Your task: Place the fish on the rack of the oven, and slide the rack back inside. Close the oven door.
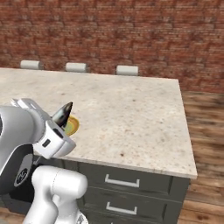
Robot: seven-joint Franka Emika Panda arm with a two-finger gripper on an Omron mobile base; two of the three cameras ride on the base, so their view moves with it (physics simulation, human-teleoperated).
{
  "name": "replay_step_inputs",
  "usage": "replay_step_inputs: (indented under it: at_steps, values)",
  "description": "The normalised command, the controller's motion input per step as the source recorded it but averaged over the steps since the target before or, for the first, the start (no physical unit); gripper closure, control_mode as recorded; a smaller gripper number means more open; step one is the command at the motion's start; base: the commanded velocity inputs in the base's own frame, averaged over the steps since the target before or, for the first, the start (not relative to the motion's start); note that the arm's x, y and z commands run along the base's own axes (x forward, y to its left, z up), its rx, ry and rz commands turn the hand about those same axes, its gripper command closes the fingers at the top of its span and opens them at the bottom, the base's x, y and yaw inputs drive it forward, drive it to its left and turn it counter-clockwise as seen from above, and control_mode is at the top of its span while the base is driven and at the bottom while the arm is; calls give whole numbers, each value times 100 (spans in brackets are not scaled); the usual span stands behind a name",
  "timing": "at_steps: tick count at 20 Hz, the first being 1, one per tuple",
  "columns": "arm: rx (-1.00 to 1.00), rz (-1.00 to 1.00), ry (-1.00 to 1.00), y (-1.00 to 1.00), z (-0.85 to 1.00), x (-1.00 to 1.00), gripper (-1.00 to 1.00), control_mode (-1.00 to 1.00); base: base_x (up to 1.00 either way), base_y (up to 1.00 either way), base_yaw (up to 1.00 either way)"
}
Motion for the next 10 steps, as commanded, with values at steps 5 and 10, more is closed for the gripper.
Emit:
replay_step_inputs:
  at_steps: [5, 10]
  values:
    - [0, 0, 0, 0, 0, 0, 100, 100, -11, -20, 1]
    - [0, 0, 0, 0, 0, 0, 100, 100, -39, -97, -12]
